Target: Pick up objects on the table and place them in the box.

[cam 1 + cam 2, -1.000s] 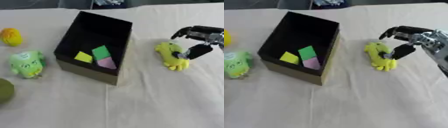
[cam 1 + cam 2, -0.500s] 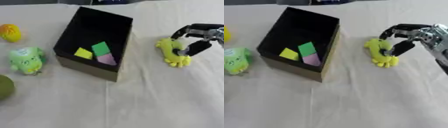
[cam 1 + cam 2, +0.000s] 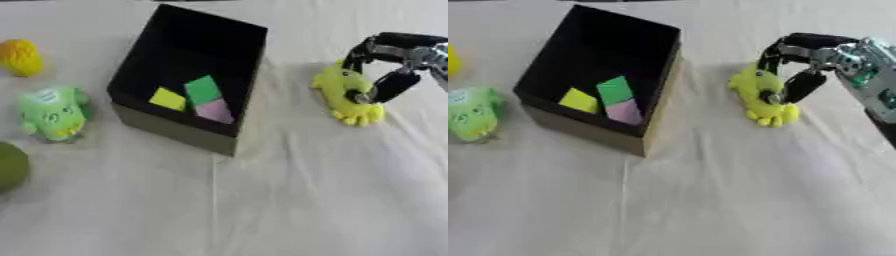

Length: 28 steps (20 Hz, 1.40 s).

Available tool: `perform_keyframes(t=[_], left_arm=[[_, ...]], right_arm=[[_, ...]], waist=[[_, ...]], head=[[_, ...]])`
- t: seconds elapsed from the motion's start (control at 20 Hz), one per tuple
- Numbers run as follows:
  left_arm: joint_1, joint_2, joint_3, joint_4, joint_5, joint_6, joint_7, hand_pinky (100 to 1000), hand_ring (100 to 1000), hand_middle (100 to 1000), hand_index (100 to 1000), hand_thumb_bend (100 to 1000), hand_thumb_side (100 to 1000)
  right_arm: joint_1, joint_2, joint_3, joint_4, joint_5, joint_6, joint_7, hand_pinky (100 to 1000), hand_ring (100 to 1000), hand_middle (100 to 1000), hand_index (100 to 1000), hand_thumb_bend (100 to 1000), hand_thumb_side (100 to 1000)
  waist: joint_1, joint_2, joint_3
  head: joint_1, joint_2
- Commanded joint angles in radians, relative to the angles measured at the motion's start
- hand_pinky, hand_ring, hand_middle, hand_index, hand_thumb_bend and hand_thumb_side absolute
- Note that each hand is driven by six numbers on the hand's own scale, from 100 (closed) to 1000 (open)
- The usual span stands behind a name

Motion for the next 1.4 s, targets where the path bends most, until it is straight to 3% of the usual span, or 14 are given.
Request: perform_keyframes(t=[0.05, 0.25, 0.55, 0.95, 1.25, 1.4], left_arm=[[-0.013, 0.02, 0.007, -0.015, 0.002, -0.004, 0.005, 840, 835, 810, 884, 378, 654], [-0.011, 0.02, 0.009, -0.015, 0.001, -0.003, 0.006, 840, 834, 808, 882, 379, 652], [-0.012, 0.02, 0.01, -0.015, -0.001, -0.004, 0.009, 840, 833, 807, 882, 381, 649], [-0.009, 0.023, 0.013, -0.015, -0.005, -0.005, 0.012, 840, 832, 806, 882, 386, 644], [-0.01, 0.028, 0.01, -0.015, -0.009, -0.005, 0.007, 840, 832, 806, 882, 389, 641], [-0.014, 0.029, 0.007, -0.015, -0.011, -0.007, 0.003, 840, 832, 806, 882, 391, 640]], right_arm=[[-0.011, -0.015, 0.002, 0.0, 0.015, -0.001, -0.047, 786, 726, 468, 616, 226, 100], [0.0, -0.022, -0.002, -0.032, -0.016, 0.007, -0.098, 779, 708, 458, 606, 100, 100], [0.023, -0.06, -0.026, -0.157, -0.091, 0.073, -0.116, 758, 676, 414, 543, 100, 100], [0.011, -0.095, -0.055, -0.295, -0.163, 0.133, -0.089, 754, 667, 404, 539, 100, 100], [-0.085, -0.084, -0.061, -0.382, -0.195, 0.172, -0.06, 758, 660, 390, 530, 100, 100], [-0.166, -0.036, -0.042, -0.372, -0.205, 0.183, -0.033, 760, 659, 388, 530, 100, 100]], waist=[[0.011, -0.006, 0.004], [0.012, -0.008, 0.004], [0.01, -0.017, -0.001], [0.01, -0.032, -0.008], [0.005, -0.047, -0.013], [0.001, -0.052, -0.012]], head=[[-0.003, 0.001], [-0.001, 0.002], [-0.002, 0.002], [0.007, 0.001], [0.006, -0.001], [0.002, 0.001]])
